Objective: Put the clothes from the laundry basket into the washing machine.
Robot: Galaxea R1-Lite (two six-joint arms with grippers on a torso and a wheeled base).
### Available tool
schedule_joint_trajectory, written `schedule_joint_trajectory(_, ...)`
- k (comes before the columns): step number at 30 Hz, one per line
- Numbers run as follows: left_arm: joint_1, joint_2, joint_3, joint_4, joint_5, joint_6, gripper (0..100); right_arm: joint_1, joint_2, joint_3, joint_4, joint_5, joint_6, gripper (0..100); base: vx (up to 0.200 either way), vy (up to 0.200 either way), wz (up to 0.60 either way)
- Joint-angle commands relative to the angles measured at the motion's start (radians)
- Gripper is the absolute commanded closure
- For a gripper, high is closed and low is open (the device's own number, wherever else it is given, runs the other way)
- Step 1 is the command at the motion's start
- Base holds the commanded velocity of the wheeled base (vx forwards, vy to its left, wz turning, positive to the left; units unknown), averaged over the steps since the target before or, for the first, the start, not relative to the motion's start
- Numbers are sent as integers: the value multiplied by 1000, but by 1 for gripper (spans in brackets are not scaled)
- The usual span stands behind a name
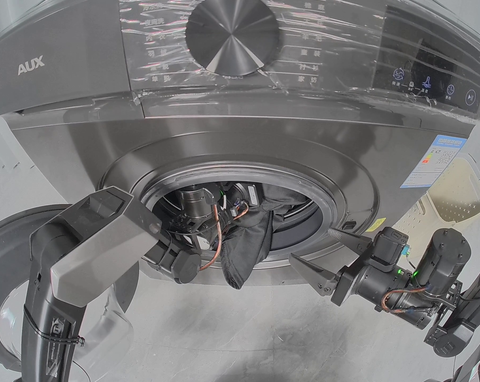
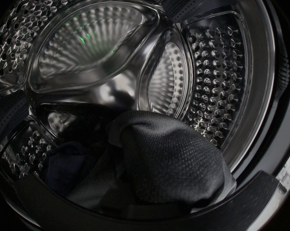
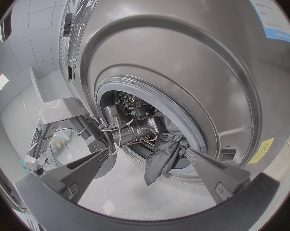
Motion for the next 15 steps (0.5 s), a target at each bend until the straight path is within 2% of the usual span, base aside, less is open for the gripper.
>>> schedule_joint_trajectory(1, 6, 45, -64, 23, 5, -2, 100, 1, 4, 5, 0, 0, 1, 0, 0, 0, 0)
schedule_joint_trajectory(5, 6, 68, -126, 28, 23, -2, 100, 1, 4, 4, 0, 0, 1, 0, 0, 0, 0)
schedule_joint_trajectory(10, 17, 109, -235, 60, 69, -1, 100, 1, 11, 4, -2, 0, 1, 0, 0, 0, 0)
schedule_joint_trajectory(15, 19, 125, -259, 60, 89, -1, 100, 0, 14, 4, -2, 0, 1, 0, 0, 0, 0)
